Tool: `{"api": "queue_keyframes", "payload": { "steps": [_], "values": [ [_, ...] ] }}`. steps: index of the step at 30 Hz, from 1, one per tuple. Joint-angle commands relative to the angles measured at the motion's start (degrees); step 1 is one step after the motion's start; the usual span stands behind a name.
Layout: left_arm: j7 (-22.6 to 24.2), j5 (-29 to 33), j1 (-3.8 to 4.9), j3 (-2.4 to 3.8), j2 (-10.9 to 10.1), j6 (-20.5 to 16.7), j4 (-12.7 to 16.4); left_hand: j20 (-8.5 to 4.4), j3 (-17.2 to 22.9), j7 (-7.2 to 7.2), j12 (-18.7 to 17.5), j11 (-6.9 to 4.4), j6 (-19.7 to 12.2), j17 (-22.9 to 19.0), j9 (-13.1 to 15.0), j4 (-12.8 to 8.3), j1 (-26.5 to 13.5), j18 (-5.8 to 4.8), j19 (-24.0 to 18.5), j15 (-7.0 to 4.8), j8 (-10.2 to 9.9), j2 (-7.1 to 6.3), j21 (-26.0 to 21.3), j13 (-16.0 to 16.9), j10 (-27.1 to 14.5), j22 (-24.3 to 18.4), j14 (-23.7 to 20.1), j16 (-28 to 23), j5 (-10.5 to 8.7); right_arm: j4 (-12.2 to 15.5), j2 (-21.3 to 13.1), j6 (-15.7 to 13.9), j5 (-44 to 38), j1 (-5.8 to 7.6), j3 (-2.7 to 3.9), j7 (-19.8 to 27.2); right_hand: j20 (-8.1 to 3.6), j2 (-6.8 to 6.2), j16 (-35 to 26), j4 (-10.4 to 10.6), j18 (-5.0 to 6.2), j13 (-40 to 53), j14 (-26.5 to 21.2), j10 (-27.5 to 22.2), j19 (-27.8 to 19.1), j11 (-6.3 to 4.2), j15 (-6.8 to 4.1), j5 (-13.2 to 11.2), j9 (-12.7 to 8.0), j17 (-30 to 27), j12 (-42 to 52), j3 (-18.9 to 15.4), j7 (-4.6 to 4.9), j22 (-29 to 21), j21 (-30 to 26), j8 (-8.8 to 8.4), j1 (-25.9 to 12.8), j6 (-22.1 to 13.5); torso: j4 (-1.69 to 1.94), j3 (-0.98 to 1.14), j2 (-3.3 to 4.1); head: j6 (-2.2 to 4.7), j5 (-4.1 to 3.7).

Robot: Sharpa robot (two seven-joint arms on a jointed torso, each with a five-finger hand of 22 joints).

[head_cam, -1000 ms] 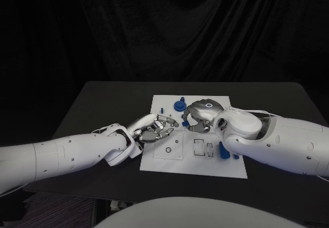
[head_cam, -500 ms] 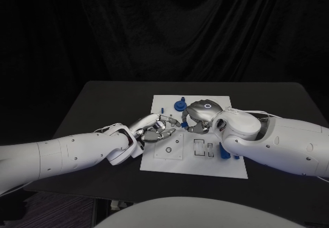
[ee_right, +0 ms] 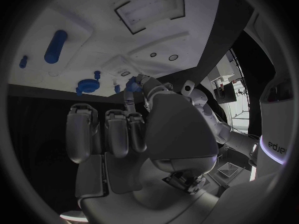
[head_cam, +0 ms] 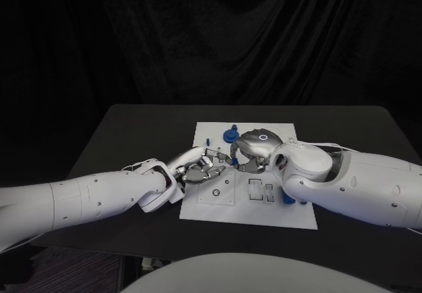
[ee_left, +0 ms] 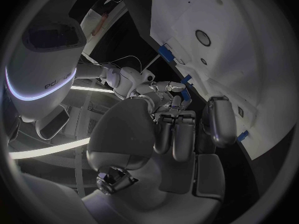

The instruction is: Assemble the parts on the task board

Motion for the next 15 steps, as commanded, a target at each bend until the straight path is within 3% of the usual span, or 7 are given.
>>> {"api": "queue_keyframes", "payload": {
  "steps": [1, 15],
  "values": [
    [-0.19, 0.47, -0.15, 0.04, 0.15, 0.78, 0.00, 0.14, 0.21, -0.06, 0.15, -0.20, -0.35, 15.08, -0.05, -0.03, 0.77, -0.51, 0.30, -0.05, -0.31, -0.03, -0.16, 15.04, 5.96, 4.42, 5.95, 0.15, 0.17, 0.35, 0.07, -0.13, -0.47, -0.14, 0.02, 0.48, -0.21, 0.66, -0.30, 0.03, -0.33, 15.09, 4.77, 5.96, 3.07, -0.36, -0.24, -0.23, 8.38, 8.86, 0.16, 0.31, -0.45, 12.58, 0.08, 1.24, 0.19, 0.14, 0.05, -0.01, -0.04, -0.01, 0.08],
    [-1.48, 0.47, -0.35, 0.04, 0.21, 1.18, -0.54, 0.26, 0.29, 0.33, 0.15, 0.07, -0.06, 15.08, -0.81, -0.15, 0.83, -0.51, 0.26, 0.12, -0.09, -0.01, -0.25, 15.04, 5.96, 4.45, 5.95, 0.15, 0.11, 0.92, 0.01, -0.92, -0.47, -0.19, 0.02, 1.08, -0.22, 0.66, -0.32, -0.13, -0.32, 15.09, 4.76, 5.96, 3.05, -0.37, -0.25, -0.43, 8.43, 8.81, 0.16, 0.43, -0.44, 12.56, 0.04, 1.21, 0.40, 0.03, 0.01, -0.03, -0.03, -0.01, 0.29]
  ]
}}
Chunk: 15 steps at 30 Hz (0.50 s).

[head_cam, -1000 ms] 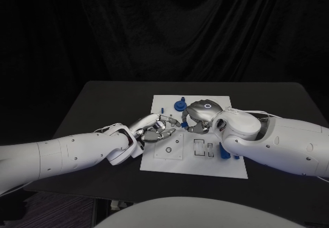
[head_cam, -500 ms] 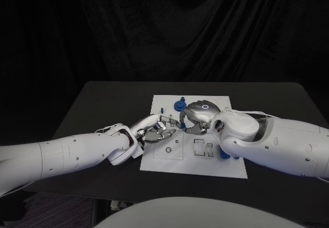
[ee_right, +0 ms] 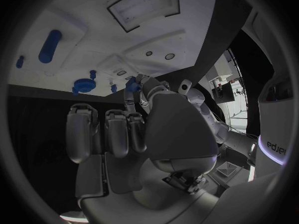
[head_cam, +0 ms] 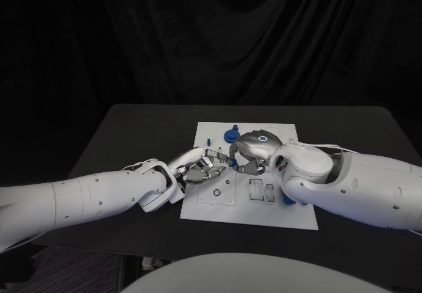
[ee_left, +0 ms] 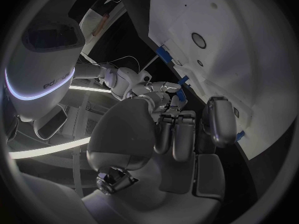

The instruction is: Assemble the parts on the task board

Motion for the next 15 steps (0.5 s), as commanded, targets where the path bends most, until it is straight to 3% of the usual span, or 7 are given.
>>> {"api": "queue_keyframes", "payload": {
  "steps": [1, 15],
  "values": [
    [-0.59, 0.46, -0.16, 0.03, 0.13, 0.68, -0.09, 0.29, 0.29, 0.40, 0.15, 0.12, 0.05, 15.08, -0.15, -0.15, 0.36, -0.52, 0.27, 0.16, -0.06, -0.01, -0.25, 15.04, 5.96, 4.46, 5.95, 0.15, 0.11, 0.29, 0.01, -0.95, -0.45, -0.12, 0.05, 0.69, -0.22, 0.48, -0.32, -0.12, -0.32, 15.10, 4.76, 5.96, 3.05, -0.37, -0.25, -0.20, 8.43, 8.81, 0.16, 0.44, -0.41, 12.56, 0.04, 1.17, 0.21, 0.01, -0.02, -0.02, 0.01, -0.01, -0.01],
    [-0.95, 0.46, -0.36, 0.03, 0.06, 0.64, -0.66, 0.78, 0.22, 0.95, 0.15, 0.73, 2.40, 15.08, -1.59, -0.31, 0.25, -0.52, 0.25, 0.71, 0.46, 0.03, -0.35, 15.04, 5.96, 4.62, 5.95, 0.15, 0.12, 0.70, -0.07, -1.78, -0.45, -0.13, 0.05, 1.14, -0.20, 0.43, -0.45, -0.34, -0.25, 15.10, 4.71, 5.96, 2.92, -0.25, -0.20, 0.35, 8.49, 8.58, 0.16, 0.69, -0.22, 12.46, -0.27, 1.02, 0.47, -0.39, -0.05, 0.00, 0.06, -0.01, 0.21]
  ]
}}
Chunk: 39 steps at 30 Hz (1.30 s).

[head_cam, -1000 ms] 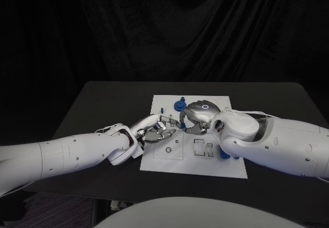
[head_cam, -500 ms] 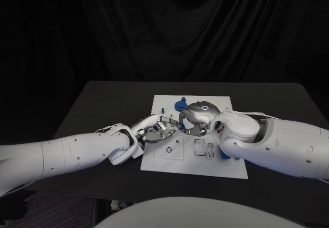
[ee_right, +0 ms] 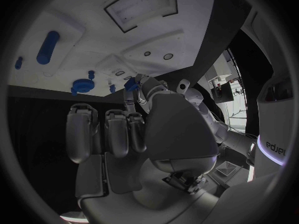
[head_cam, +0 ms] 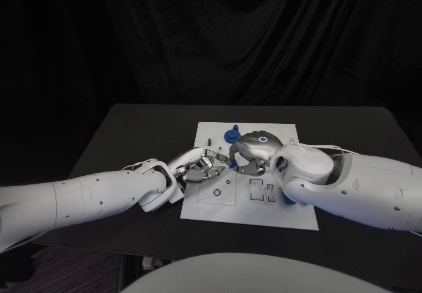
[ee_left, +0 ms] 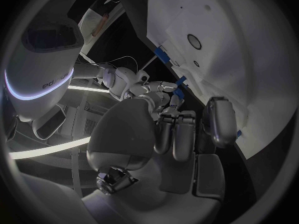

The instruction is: Assemble the parts on the task board

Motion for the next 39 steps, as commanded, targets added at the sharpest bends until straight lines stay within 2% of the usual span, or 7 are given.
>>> {"api": "queue_keyframes", "payload": {
  "steps": [1, 23, 39],
  "values": [
    [-0.48, 0.44, -0.22, -0.03, 0.06, 0.45, -0.15, 0.57, 0.06, -0.01, 0.15, 0.32, 0.45, 15.08, -0.12, -0.16, 0.25, -0.52, 0.04, 0.39, 0.24, 0.03, -0.35, 15.04, 5.97, 4.62, 6.02, 0.15, 0.12, 0.45, 0.00, -1.55, -0.44, -0.05, 0.12, 0.85, -0.20, 0.22, -0.16, 0.12, -0.25, 15.05, 4.71, 5.96, 2.92, -0.25, -0.20, 0.33, 8.50, 8.58, 0.16, 0.35, -0.15, 12.46, -0.27, 1.02, 0.24, -0.28, -0.01, 0.02, 0.07, -0.01, 0.02],
    [-0.35, 0.44, -0.38, -0.03, 0.34, 0.33, -0.36, 0.71, 0.01, 0.01, 0.15, 0.40, 1.17, 15.08, -0.57, -0.28, 0.26, -0.50, 0.01, 0.49, 0.37, 0.04, -0.42, 15.04, 5.97, 4.65, 6.02, 0.15, 0.19, 0.08, 0.80, -1.10, -0.44, -0.05, 0.12, 1.21, -0.15, 0.13, -0.31, 0.19, -0.22, 15.05, 4.65, 5.96, 2.85, -0.11, -0.10, 0.35, 8.52, 8.32, 0.16, 0.37, 0.02, 12.41, -0.42, 0.86, 0.07, -0.65, 0.10, -0.05, 0.02, -0.01, 0.60],
    [-0.31, 0.44, -0.47, -0.03, 0.66, 0.31, -0.77, 0.73, 0.04, 0.02, 0.15, 0.40, 1.08, 15.08, -0.71, -0.32, 0.29, -0.48, -0.03, 0.50, 0.26, 0.06, -0.49, 15.04, 5.97, 4.63, 6.02, 0.15, 0.22, 0.07, 1.30, -0.40, -0.44, -0.05, 0.13, 1.23, -0.10, 0.25, -0.51, 0.14, -0.19, 15.05, 4.57, 5.96, 2.79, -0.07, -0.05, -0.09, 8.58, 7.97, 0.16, 0.49, 0.04, 12.36, -0.57, 0.85, 0.19, -0.74, -0.02, 0.00, -0.01, -0.01, 0.97]
  ]
}}
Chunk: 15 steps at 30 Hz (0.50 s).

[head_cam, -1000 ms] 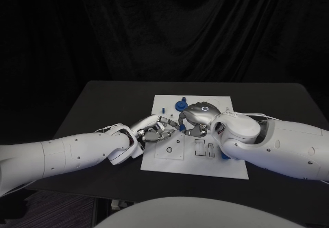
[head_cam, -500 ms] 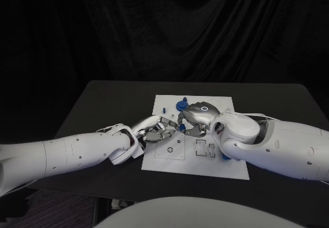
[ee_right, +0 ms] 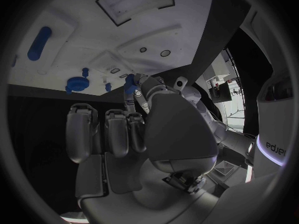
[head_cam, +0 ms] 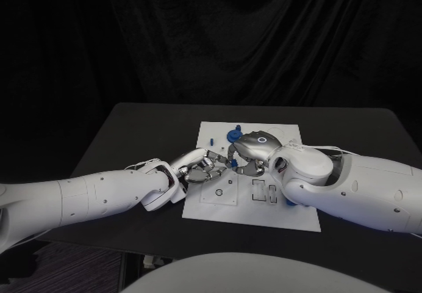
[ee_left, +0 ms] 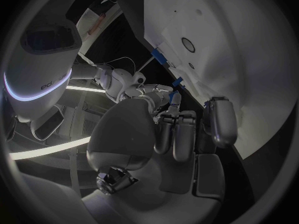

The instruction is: Assemble the parts on the task board

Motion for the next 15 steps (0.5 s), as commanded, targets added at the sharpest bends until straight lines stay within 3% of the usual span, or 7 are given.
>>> {"api": "queue_keyframes", "payload": {
  "steps": [1, 15],
  "values": [
    [0.26, 0.42, -0.10, 0.05, 0.22, 0.33, 0.11, 0.40, 0.04, -0.26, 0.15, 0.40, 0.18, 15.09, -0.03, -0.32, 0.29, -0.48, -0.10, 0.43, -0.08, 0.06, -0.27, 15.04, 5.97, 4.63, 5.94, 0.15, 0.22, 0.24, 0.21, -0.27, -0.37, -0.05, 0.06, 0.80, -0.10, 0.62, -0.25, -0.01, -0.19, 15.08, 4.57, 5.97, 2.79, -0.07, -0.05, -0.36, 8.56, 7.97, 0.16, 0.35, -0.26, 12.36, -0.32, 0.19, -0.14, 0.18, -0.05, 0.03, -0.04, -0.01, 0.05],
    [0.25, 0.42, -0.15, 0.05, 0.07, 0.34, 0.21, 0.40, 0.04, -0.26, 0.15, 0.40, 0.18, 15.09, -0.03, -0.32, 0.29, -0.48, -0.10, 0.43, -0.08, 0.06, -0.27, 15.04, 5.97, 4.63, 5.94, 0.15, 0.22, -0.17, 0.45, 0.20, -0.37, -0.05, 0.06, 0.54, -0.08, 0.64, -0.36, -0.08, -0.16, 15.08, 4.53, 5.97, 2.74, -0.06, -0.02, -0.71, 8.62, 7.79, 0.16, 0.42, -0.24, 12.32, -0.43, 0.22, -0.03, 0.17, 0.02, 0.02, 0.00, -0.01, 0.19]
  ]
}}
